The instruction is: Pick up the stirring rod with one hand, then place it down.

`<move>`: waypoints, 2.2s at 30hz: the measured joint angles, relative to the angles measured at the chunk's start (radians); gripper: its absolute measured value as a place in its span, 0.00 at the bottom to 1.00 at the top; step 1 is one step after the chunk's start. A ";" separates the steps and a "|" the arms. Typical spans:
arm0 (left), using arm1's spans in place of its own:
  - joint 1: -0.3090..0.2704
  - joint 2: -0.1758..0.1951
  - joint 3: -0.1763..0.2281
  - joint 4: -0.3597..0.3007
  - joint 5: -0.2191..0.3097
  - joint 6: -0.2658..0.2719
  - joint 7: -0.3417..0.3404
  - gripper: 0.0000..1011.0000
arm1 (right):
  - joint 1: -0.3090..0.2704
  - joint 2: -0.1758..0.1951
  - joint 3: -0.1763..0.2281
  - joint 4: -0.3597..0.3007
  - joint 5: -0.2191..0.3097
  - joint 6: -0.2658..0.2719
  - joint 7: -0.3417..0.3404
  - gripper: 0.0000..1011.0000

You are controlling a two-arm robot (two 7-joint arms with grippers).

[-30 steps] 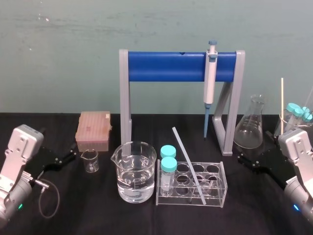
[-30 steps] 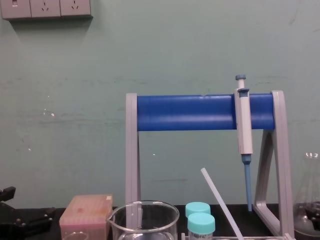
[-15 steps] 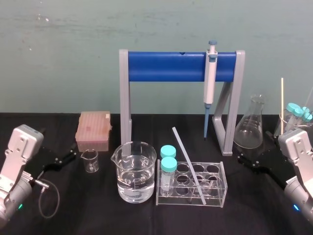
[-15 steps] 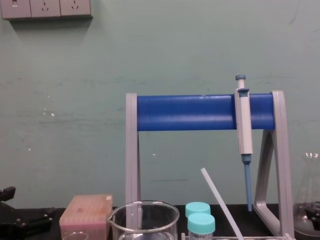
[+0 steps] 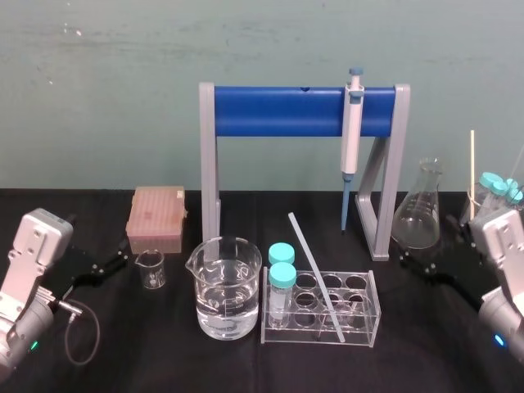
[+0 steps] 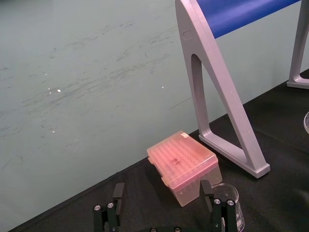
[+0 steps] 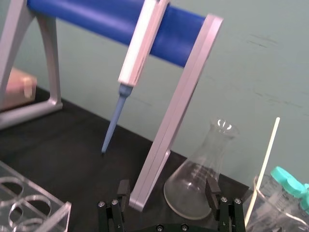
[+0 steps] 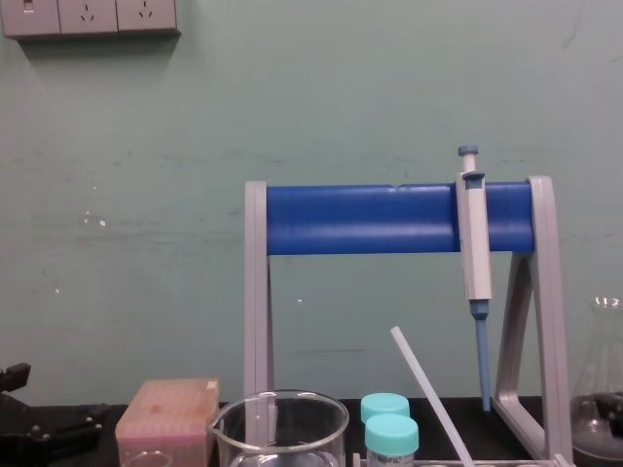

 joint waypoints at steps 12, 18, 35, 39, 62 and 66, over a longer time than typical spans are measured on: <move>0.000 0.000 0.000 0.000 0.000 0.000 0.000 0.99 | 0.060 -0.075 0.088 -0.054 0.262 0.063 0.234 0.99; 0.000 0.000 0.000 0.000 0.000 0.000 0.000 0.99 | 0.122 -0.123 0.067 -0.060 0.320 0.094 0.359 0.99; 0.000 0.000 0.000 0.000 0.000 0.000 0.000 0.99 | 0.233 -0.155 -0.071 -0.010 0.253 0.308 0.471 0.99; 0.000 0.000 0.000 0.000 0.000 0.000 0.000 0.99 | 0.239 -0.153 -0.083 -0.002 0.246 0.332 0.479 0.99; 0.000 0.000 0.000 0.000 0.000 0.000 0.000 0.99 | 0.256 -0.151 -0.109 0.025 0.216 0.370 0.487 0.99; 0.000 0.000 0.000 0.000 0.000 0.000 0.000 0.99 | 0.256 -0.151 -0.109 0.025 0.217 0.370 0.487 0.98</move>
